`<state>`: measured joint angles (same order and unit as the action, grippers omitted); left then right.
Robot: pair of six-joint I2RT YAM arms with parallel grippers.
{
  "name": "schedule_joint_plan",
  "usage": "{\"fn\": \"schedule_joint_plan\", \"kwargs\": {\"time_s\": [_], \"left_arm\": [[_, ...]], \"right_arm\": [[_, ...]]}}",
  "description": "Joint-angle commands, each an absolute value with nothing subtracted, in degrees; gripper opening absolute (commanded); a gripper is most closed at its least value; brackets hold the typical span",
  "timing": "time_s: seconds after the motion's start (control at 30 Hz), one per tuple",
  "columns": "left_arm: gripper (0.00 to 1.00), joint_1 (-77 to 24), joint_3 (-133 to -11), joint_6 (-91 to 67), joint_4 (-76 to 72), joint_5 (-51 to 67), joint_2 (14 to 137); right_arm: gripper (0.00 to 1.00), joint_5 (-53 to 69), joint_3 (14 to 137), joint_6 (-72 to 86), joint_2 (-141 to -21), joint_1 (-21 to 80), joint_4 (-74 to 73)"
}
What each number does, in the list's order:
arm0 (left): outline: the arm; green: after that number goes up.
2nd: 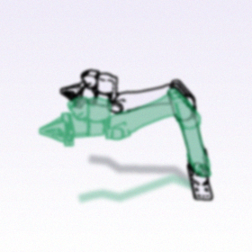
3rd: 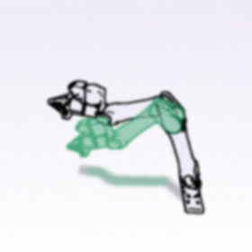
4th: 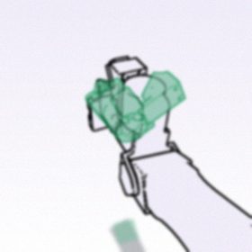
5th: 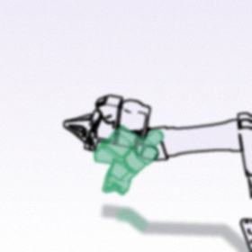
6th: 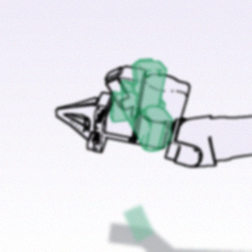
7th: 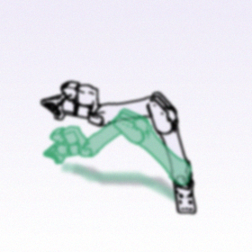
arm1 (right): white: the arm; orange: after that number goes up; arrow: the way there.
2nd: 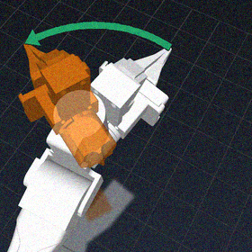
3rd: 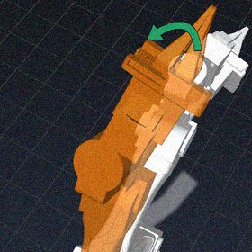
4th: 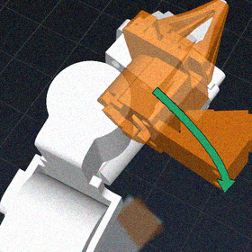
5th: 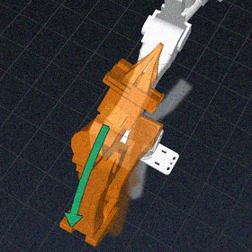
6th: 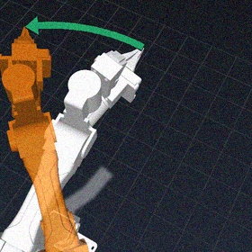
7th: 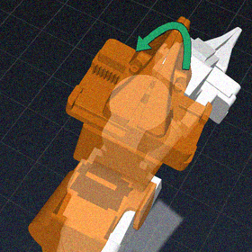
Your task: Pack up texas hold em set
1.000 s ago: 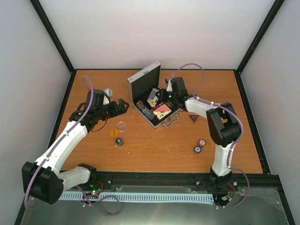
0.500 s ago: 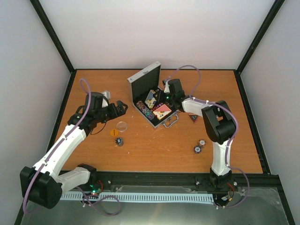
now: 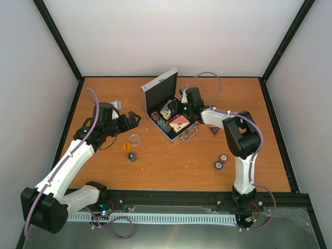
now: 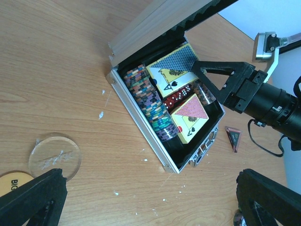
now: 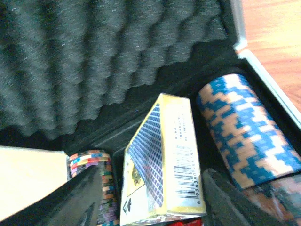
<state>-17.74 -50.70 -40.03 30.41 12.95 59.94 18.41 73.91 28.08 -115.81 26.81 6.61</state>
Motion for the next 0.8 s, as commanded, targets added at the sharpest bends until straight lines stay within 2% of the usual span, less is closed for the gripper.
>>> {"fn": "schedule_joint_plan", "kwargs": {"time_s": [0.0, 0.1, 0.2, 0.37, 0.57, 0.77], "left_arm": [[1.0, -17.5, -51.1, -41.0, 30.5, 12.0, 59.4], [1.0, -17.5, -51.2, -40.9, 30.2, 11.8, 59.6], [1.0, -17.5, -51.3, -40.8, 29.8, 11.7, 59.8], [1.0, -17.5, -51.3, -41.5, 29.1, 11.9, 60.2], [1.0, -17.4, -51.1, -41.6, 29.5, 12.3, 61.3], [1.0, -17.2, -49.5, -44.0, 33.7, 10.9, 63.1]], "right_arm": [[0.63, 13.6, 77.6, 21.3, -111.3, 27.2, 2.7], [0.73, 10.4, 79.1, 16.1, -108.9, 27.2, -0.3], [0.78, 7.5, 80.0, 12.5, -107.5, 27.2, -2.9], [0.76, 6.9, 84.9, 9.5, -109.8, 27.2, -10.8], [0.68, 9.7, 90.0, 10.4, -114.9, 27.1, -18.1], [0.68, 8.7, 91.2, 10.3, -114.1, 27.1, -22.4]]}}
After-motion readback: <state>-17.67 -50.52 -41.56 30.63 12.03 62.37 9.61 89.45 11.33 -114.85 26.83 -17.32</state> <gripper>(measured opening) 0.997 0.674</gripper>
